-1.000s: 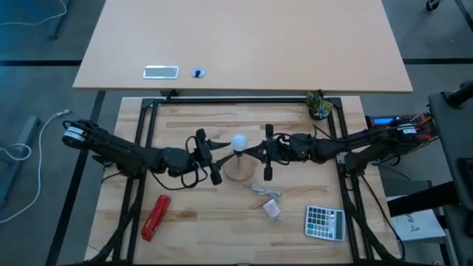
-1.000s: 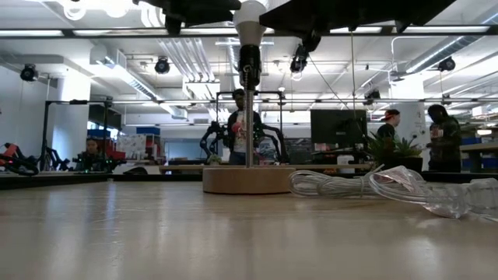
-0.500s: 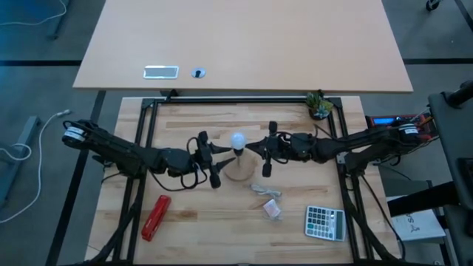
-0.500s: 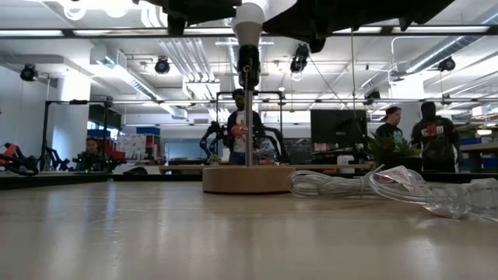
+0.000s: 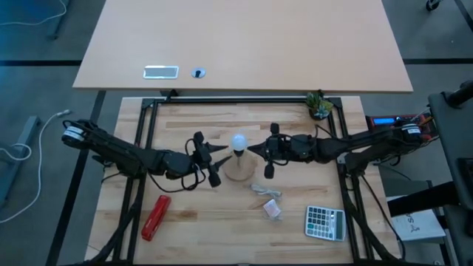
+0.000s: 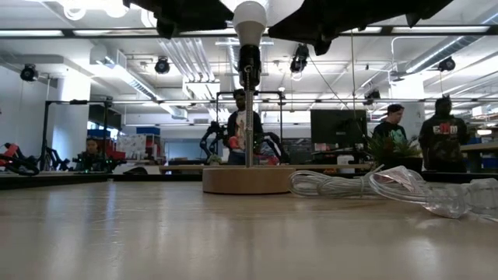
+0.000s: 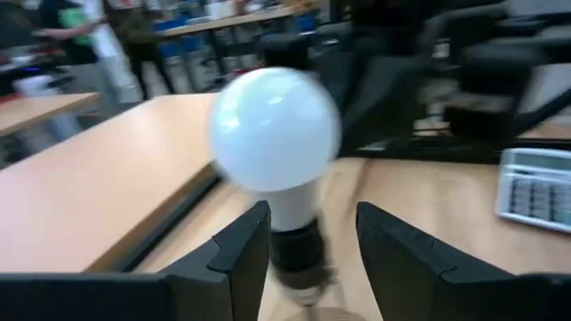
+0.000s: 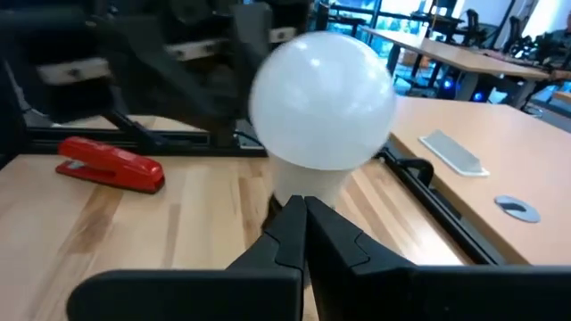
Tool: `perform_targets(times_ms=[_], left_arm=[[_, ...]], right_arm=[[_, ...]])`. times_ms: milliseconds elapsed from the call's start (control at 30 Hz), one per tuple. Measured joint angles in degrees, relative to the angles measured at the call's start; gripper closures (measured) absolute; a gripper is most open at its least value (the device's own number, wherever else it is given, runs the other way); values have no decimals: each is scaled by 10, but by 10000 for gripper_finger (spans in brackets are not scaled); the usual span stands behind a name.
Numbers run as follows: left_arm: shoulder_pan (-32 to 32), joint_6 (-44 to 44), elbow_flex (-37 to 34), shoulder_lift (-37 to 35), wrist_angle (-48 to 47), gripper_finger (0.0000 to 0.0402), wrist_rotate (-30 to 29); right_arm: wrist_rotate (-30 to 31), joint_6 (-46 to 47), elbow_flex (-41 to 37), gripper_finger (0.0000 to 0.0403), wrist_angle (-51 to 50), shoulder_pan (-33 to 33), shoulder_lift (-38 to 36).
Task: Screw lightbulb
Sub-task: Remove the lightbulb from the lamp
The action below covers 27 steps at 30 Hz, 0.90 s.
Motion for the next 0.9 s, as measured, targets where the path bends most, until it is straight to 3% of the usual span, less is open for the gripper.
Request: perform_targets(times_ms=[133, 267, 900], left_arm=[[5, 0, 0, 2, 0, 250, -39], [14, -4, 0, 13, 3, 255, -41], [14, -10, 0, 30, 49, 219, 6]], right_arm=[[-1, 0, 0, 403, 0, 4, 0], [-1, 0, 0, 403, 0, 4, 0], [-1, -7, 0, 403, 30, 4, 0]])
